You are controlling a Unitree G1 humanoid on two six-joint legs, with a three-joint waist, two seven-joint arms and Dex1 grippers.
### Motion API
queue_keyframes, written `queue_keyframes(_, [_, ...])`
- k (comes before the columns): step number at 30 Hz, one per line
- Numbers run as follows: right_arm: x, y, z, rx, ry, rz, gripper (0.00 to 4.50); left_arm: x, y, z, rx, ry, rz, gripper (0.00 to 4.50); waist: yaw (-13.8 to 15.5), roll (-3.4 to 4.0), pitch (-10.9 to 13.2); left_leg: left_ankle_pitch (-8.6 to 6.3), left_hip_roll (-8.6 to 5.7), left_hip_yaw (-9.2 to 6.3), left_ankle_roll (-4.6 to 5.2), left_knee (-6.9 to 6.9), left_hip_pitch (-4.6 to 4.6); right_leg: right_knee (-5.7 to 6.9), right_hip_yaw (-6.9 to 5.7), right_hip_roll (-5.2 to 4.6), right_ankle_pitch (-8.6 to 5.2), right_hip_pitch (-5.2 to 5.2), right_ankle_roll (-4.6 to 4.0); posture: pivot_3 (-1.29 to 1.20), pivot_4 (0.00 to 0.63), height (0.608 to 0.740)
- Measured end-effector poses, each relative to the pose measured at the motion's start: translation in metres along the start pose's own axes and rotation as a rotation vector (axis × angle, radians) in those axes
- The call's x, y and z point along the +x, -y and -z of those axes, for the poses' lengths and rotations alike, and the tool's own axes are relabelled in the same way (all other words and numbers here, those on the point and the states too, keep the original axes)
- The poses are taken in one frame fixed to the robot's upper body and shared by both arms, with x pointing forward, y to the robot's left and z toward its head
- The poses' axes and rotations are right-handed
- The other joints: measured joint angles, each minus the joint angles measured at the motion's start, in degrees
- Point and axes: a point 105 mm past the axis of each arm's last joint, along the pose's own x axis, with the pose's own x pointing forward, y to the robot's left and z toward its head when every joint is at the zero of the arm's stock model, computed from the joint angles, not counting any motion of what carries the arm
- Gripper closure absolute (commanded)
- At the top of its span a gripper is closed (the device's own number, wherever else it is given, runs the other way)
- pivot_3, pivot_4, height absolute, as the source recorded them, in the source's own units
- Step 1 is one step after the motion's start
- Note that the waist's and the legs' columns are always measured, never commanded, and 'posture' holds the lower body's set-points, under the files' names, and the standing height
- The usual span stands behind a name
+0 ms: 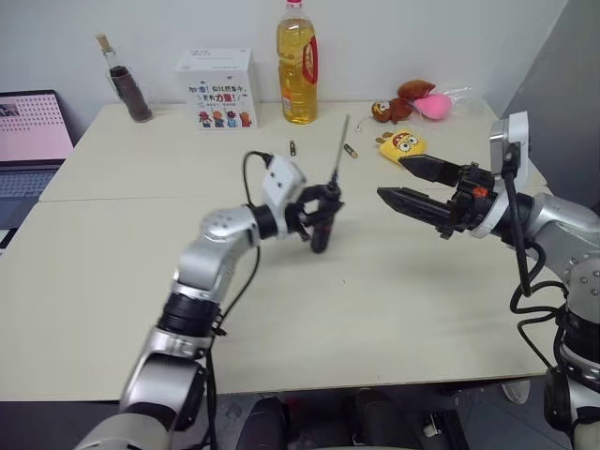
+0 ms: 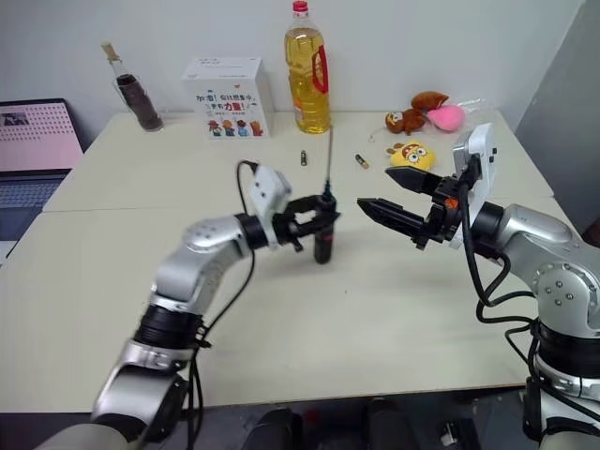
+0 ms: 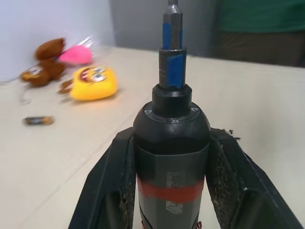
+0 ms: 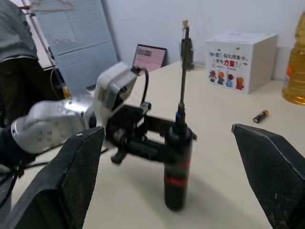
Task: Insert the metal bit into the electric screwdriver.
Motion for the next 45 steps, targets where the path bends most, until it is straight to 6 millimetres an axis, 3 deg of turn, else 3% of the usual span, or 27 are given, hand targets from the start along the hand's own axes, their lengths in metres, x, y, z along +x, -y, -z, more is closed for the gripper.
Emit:
queue_keyframes(3, [-0.002, -0.006, 0.007, -0.004, -0.004, 0.013, 0.07, -0.029, -0.028, -0.013, 0.123, -0.127, 0.028, 2.86, -0.1, -0.03, 0.1, 0.00, 0.00, -0.04, -0.01, -0.01, -0.16, -0.04, -0.11, 0.00, 0.00, -0.11, -0.01, 0.00, 0.150, 0.740])
queue_keyframes(5, [-0.006, -0.009, 0.020, -0.051, -0.039, 0.055, 0.07, -0.060, -0.046, -0.005, 0.224, -0.338, 0.073, 2.86, -0.1, 0.04, 0.2, 0.00, -0.03, -0.04, -0.01, -0.05, -0.22, -0.06, -0.31, -0.03, -0.03, -0.16, -0.05, 0.00, 0.150, 0.740])
queue_keyframes(7, [-0.011, -0.007, 0.040, -0.110, -0.113, 0.115, 0.07, -0.084, -0.057, 0.018, 0.224, -0.505, 0.098, 2.86, 0.1, 0.23, 0.2, -0.01, -0.08, 0.01, 0.01, -0.07, -0.19, -0.08, -0.34, -0.11, -0.05, -0.15, -0.05, 0.00, 0.150, 0.740])
queue_keyframes(8, [-0.011, -0.008, 0.047, -0.133, -0.130, 0.128, 0.07, -0.083, -0.056, 0.034, 0.216, -0.549, 0.122, 2.86, 0.4, 0.26, 0.3, -0.01, -0.09, -0.10, 0.02, 0.05, -0.30, -0.05, -0.47, -0.14, -0.05, -0.16, -0.05, 0.00, 0.150, 0.740])
queue_keyframes(10, [-0.010, -0.016, 0.054, -0.191, -0.148, 0.119, 0.07, -0.066, -0.050, 0.042, 0.257, -0.541, 0.172, 2.86, 1.7, 0.13, 0.4, -0.01, -0.11, -0.38, 0.01, 0.21, -0.44, -0.07, -0.71, -0.15, -0.05, -0.12, -0.04, 0.00, 0.150, 0.740])
queue_keyframes(14, [-0.010, -0.028, 0.073, -0.243, -0.197, 0.100, 0.07, -0.047, -0.044, 0.060, 0.264, -0.554, 0.215, 2.86, 1.7, 0.11, 0.4, -0.01, -0.16, -0.34, 0.01, 0.21, -0.40, -0.06, -0.67, -0.19, -0.04, -0.09, -0.04, 0.00, 0.150, 0.740])
queue_keyframes(21, [-0.005, -0.031, 0.075, -0.284, -0.191, 0.101, 0.07, -0.025, -0.032, 0.086, 0.261, -0.573, 0.277, 2.86, 1.5, 0.10, 0.4, -0.01, -0.15, -0.39, 0.02, 0.20, -0.39, -0.04, -0.71, -0.17, -0.04, -0.08, -0.05, 0.00, 0.150, 0.740])
queue_keyframes(23, [-0.004, -0.031, 0.075, -0.288, -0.186, 0.106, 0.00, -0.025, -0.033, 0.087, 0.265, -0.571, 0.283, 2.16, 1.5, 0.10, 0.4, -0.01, -0.15, -0.38, 0.01, 0.20, -0.38, -0.04, -0.70, -0.17, -0.03, -0.08, -0.05, 0.00, 0.150, 0.740])
queue_keyframes(28, [-0.004, -0.026, 0.075, -0.295, -0.185, 0.127, 0.00, -0.029, -0.032, 0.098, 0.227, -0.576, 0.280, 1.08, 1.5, 0.08, 0.4, -0.01, -0.14, -0.40, 0.01, 0.21, -0.38, -0.01, -0.73, -0.15, -0.03, -0.08, -0.05, 0.00, 0.150, 0.740])
queue_keyframes(33, [-0.003, -0.018, 0.076, -0.290, -0.193, 0.117, 0.00, -0.044, -0.045, 0.081, 0.224, -0.535, 0.248, 0.04, 1.4, 0.06, 0.4, -0.01, -0.11, -0.41, 0.01, 0.20, -0.38, 0.01, -0.73, -0.13, -0.03, -0.09, -0.06, 0.00, 0.150, 0.740])
queue_keyframes(36, [-0.005, -0.014, 0.079, -0.296, -0.209, 0.089, 0.00, -0.061, -0.055, 0.063, 0.238, -0.510, 0.220, 0.01, 1.3, 0.06, 0.4, 0.00, -0.10, -0.41, 0.01, 0.20, -0.37, 0.01, -0.72, -0.13, -0.03, -0.09, -0.06, 0.00, 0.150, 0.740])
queue_keyframes(39, [-0.009, -0.006, 0.080, -0.315, -0.245, 0.048, 0.00, -0.094, -0.059, 0.047, 0.231, -0.490, 0.209, 0.01, 0.7, 0.09, 0.4, 0.00, -0.06, -0.39, 0.01, 0.18, -0.33, 0.02, -0.70, -0.13, -0.03, -0.09, -0.06, 0.00, 0.150, 0.740])
queue_keyframes(45, [-0.023, 0.019, 0.078, -0.329, -0.294, 0.018, 0.00, -0.145, -0.064, 0.034, 0.205, -0.494, 0.114, 0.01, 0.2, 0.10, 0.4, 0.00, -0.05, -0.45, 0.00, 0.20, -0.32, 0.06, -0.69, -0.15, -0.03, -0.06, -0.07, 0.00, 0.150, 0.740])
